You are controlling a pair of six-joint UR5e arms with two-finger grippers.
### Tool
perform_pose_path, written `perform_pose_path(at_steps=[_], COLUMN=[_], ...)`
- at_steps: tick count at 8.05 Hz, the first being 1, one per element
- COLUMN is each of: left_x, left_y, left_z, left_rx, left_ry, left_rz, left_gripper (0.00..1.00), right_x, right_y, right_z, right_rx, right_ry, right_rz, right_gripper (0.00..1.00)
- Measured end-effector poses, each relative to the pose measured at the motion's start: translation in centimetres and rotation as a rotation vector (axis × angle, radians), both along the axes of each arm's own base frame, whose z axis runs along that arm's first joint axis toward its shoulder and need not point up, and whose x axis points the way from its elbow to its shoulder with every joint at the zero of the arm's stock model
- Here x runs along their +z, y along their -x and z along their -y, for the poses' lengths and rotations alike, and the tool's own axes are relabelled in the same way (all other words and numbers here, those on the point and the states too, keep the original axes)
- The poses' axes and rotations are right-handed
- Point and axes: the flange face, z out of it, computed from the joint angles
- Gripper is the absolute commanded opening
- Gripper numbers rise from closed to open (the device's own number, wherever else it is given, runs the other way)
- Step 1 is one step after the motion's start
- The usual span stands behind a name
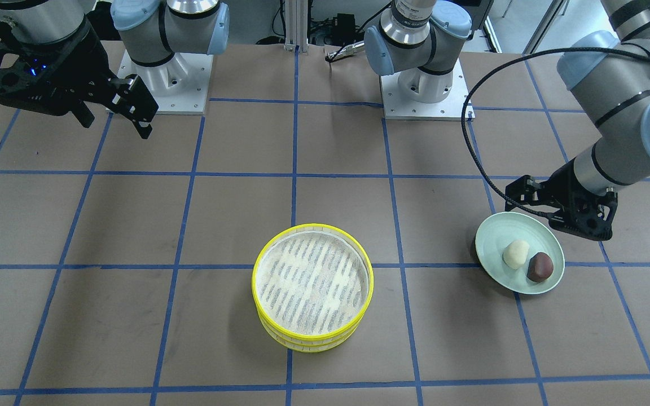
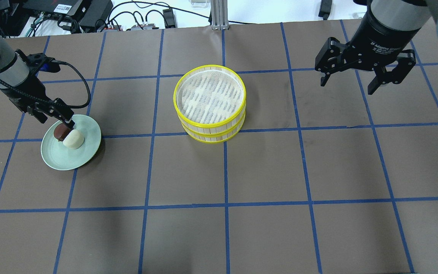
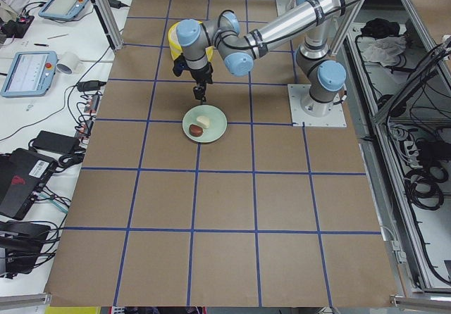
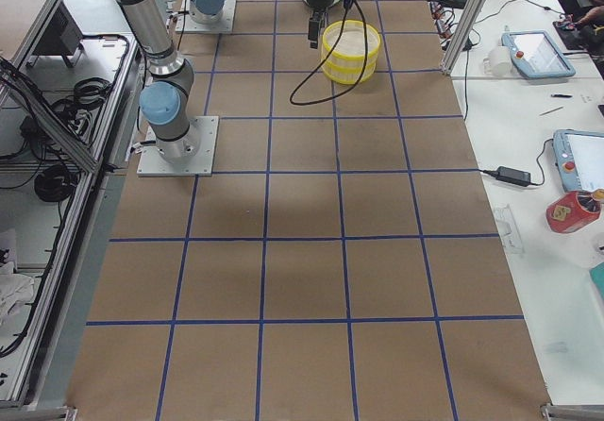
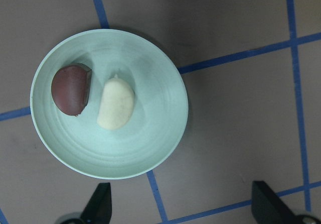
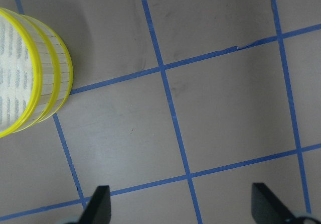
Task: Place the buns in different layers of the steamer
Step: 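Grasp the white bun on the plate with the left gripper while the right arm approaches, then grip the rim of the top yellow steamer tier with the right gripper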
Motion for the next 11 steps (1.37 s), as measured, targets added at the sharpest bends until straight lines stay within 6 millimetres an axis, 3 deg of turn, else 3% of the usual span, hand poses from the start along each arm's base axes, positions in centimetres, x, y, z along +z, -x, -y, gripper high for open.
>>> perform_pose_path(at_steps=[2, 4, 8, 9, 11], left_x=[-4.5, -8.4, -12.1, -12.4, -12.7], left_y=[-1.5, -2.3, -2.6, -2.5, -2.7], left_z=[2.0, 3.5, 3.9, 3.7, 3.5], left_rx=[-0.054, -0.068, -0.071, -0.072, -0.077], left_ry=[-0.015, -0.027, -0.062, -0.069, -0.087], left_rz=[0.001, -0.003, -0.01, -0.011, 0.012], left_gripper=[0.93, 0.92, 0.89, 0.87, 0.82], right_x=[-0.5, -0.9, -1.3, -2.1, -5.8], right_y=[0.0, -0.1, -1.2, -2.9, -8.6], right_z=[1.3, 4.2, 6.0, 6.7, 8.5], right_rx=[-0.017, -0.055, -0.08, -0.09, -0.088], right_ry=[0.013, 0.03, 0.042, 0.055, 0.062], right_rz=[0.001, 0.001, 0.011, 0.014, 0.011], right_gripper=[1.0, 1.0, 0.99, 0.99, 0.99])
